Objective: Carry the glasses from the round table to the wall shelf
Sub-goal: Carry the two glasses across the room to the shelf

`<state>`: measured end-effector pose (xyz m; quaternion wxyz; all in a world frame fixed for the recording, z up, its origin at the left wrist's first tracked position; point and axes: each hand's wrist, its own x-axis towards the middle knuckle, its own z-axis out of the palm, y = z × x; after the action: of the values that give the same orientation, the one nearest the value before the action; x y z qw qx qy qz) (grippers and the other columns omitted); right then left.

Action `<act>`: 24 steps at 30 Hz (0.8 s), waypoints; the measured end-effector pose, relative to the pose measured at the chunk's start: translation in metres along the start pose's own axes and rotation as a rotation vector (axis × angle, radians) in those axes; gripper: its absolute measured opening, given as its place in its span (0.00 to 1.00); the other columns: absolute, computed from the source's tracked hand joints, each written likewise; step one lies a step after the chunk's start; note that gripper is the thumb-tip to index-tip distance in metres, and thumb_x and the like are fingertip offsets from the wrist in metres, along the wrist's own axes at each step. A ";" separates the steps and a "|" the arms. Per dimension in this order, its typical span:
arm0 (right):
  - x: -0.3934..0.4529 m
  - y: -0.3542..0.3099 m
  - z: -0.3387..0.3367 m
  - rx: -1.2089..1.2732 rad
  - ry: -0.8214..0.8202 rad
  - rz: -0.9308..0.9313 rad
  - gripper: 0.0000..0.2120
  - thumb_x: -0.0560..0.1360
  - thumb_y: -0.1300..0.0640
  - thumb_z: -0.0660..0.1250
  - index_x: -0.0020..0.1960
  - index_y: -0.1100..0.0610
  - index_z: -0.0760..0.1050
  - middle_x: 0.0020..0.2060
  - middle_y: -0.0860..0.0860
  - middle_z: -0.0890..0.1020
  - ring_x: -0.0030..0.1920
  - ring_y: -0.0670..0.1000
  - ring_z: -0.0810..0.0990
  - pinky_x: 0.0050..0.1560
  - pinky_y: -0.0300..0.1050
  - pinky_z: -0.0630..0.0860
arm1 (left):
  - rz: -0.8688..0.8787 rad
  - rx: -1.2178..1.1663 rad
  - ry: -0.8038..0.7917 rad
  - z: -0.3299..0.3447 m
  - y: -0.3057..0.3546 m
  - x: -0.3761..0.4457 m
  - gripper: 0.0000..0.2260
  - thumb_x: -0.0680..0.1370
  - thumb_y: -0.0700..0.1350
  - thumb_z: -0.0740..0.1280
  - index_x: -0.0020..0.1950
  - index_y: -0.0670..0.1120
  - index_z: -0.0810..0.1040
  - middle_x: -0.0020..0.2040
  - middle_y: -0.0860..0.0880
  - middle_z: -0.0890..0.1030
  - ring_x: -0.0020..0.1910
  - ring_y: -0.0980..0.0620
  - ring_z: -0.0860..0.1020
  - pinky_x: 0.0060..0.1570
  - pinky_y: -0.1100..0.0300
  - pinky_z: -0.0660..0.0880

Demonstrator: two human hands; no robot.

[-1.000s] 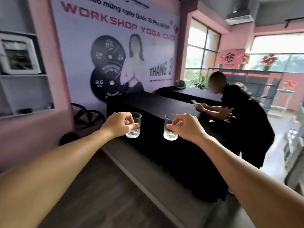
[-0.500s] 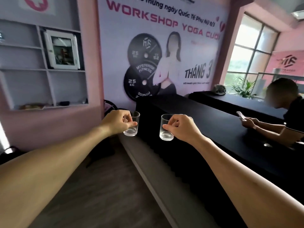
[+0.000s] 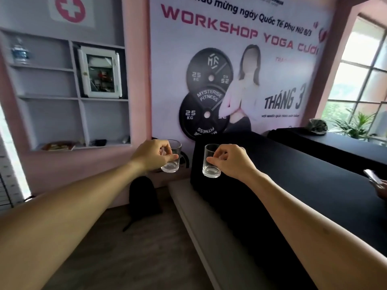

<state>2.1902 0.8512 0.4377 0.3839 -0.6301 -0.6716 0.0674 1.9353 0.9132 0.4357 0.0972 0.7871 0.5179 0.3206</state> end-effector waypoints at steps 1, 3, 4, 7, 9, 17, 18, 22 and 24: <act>0.032 0.006 0.015 0.009 -0.022 -0.021 0.08 0.69 0.47 0.76 0.38 0.50 0.81 0.36 0.46 0.82 0.40 0.47 0.81 0.46 0.45 0.81 | -0.032 0.001 0.004 0.005 -0.015 0.023 0.11 0.71 0.56 0.75 0.38 0.52 0.78 0.39 0.48 0.83 0.40 0.48 0.80 0.45 0.53 0.76; 0.139 0.022 0.054 0.037 -0.079 -0.110 0.09 0.69 0.47 0.77 0.38 0.50 0.81 0.35 0.47 0.82 0.40 0.47 0.82 0.45 0.44 0.81 | -0.082 0.021 0.098 0.016 -0.052 0.103 0.11 0.71 0.56 0.75 0.39 0.51 0.79 0.40 0.50 0.83 0.41 0.48 0.80 0.44 0.54 0.75; 0.146 0.022 0.059 0.047 -0.092 -0.104 0.09 0.69 0.47 0.77 0.37 0.50 0.80 0.35 0.47 0.82 0.39 0.48 0.82 0.45 0.45 0.81 | -0.100 0.022 0.098 0.012 -0.060 0.106 0.11 0.71 0.57 0.75 0.40 0.51 0.80 0.40 0.50 0.83 0.41 0.49 0.80 0.45 0.54 0.76; 0.150 0.022 0.073 0.056 -0.125 -0.124 0.09 0.70 0.46 0.76 0.38 0.49 0.80 0.35 0.47 0.82 0.40 0.48 0.81 0.45 0.46 0.80 | -0.112 0.050 0.080 0.017 -0.077 0.102 0.12 0.71 0.58 0.75 0.40 0.51 0.81 0.40 0.50 0.83 0.42 0.50 0.81 0.47 0.52 0.78; 0.157 0.029 0.082 0.055 -0.134 -0.118 0.09 0.69 0.46 0.76 0.37 0.49 0.79 0.34 0.46 0.81 0.40 0.49 0.81 0.45 0.46 0.80 | -0.131 0.051 0.073 0.021 -0.083 0.101 0.12 0.71 0.58 0.75 0.40 0.50 0.81 0.38 0.50 0.83 0.41 0.49 0.81 0.46 0.50 0.79; 0.296 0.008 0.163 0.156 -0.259 -0.257 0.09 0.70 0.47 0.75 0.37 0.50 0.79 0.32 0.45 0.79 0.35 0.46 0.76 0.40 0.43 0.76 | -0.280 0.106 0.224 -0.004 -0.160 0.180 0.12 0.68 0.61 0.74 0.37 0.54 0.79 0.39 0.53 0.83 0.41 0.52 0.81 0.46 0.53 0.77; 0.307 0.003 0.175 0.160 -0.271 -0.273 0.09 0.70 0.47 0.76 0.36 0.49 0.78 0.33 0.45 0.79 0.36 0.46 0.76 0.40 0.42 0.75 | -0.287 0.118 0.232 -0.007 -0.170 0.186 0.12 0.68 0.60 0.75 0.38 0.53 0.79 0.39 0.53 0.83 0.41 0.52 0.81 0.46 0.52 0.78; 0.360 -0.021 0.239 0.180 -0.329 -0.343 0.10 0.69 0.45 0.76 0.36 0.48 0.78 0.35 0.45 0.81 0.39 0.48 0.78 0.42 0.44 0.77 | -0.340 0.170 0.290 -0.023 -0.221 0.214 0.13 0.70 0.59 0.75 0.41 0.50 0.82 0.36 0.54 0.82 0.40 0.52 0.80 0.43 0.54 0.76; 0.383 -0.034 0.269 0.203 -0.345 -0.367 0.10 0.70 0.45 0.75 0.38 0.49 0.80 0.36 0.45 0.81 0.40 0.48 0.79 0.44 0.45 0.78 | -0.363 0.194 0.302 -0.031 -0.251 0.227 0.12 0.70 0.58 0.76 0.40 0.50 0.81 0.33 0.57 0.79 0.37 0.54 0.78 0.41 0.57 0.73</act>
<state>2.0359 1.2941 0.4351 0.3308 -0.4352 -0.8199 0.1703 1.7860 1.2187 0.4293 -0.0012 0.6299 0.6877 0.3609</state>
